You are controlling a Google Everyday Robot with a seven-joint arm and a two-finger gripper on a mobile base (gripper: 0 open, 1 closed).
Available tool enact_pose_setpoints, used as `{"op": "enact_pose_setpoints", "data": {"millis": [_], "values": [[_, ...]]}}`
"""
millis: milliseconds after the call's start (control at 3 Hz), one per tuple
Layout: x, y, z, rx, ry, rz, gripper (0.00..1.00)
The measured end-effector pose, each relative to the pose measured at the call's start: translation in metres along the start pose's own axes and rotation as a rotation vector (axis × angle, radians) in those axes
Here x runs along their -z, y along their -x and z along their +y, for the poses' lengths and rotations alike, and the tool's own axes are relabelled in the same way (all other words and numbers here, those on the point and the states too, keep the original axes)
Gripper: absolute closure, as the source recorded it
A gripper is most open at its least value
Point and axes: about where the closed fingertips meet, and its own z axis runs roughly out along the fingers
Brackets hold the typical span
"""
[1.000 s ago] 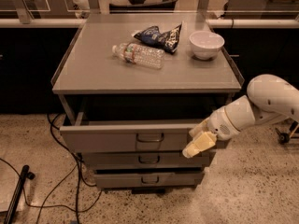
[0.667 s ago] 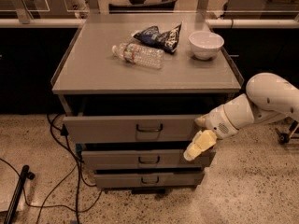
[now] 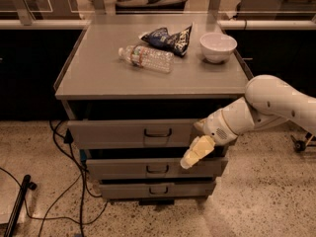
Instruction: Close top drawer
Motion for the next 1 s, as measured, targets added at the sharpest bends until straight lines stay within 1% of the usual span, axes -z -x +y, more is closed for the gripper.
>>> {"op": "enact_pose_setpoints", "data": {"millis": [333,667,1000], "values": [[-0.002,-0.006,-0.002,-0.013,-0.001,-0.003,0.00],[-0.014,-0.008,-0.034,-0.012,-0.028,-0.006,0.00],[-0.014,-0.008,-0.034,-0.012,-0.028,-0.006,0.00]]}}
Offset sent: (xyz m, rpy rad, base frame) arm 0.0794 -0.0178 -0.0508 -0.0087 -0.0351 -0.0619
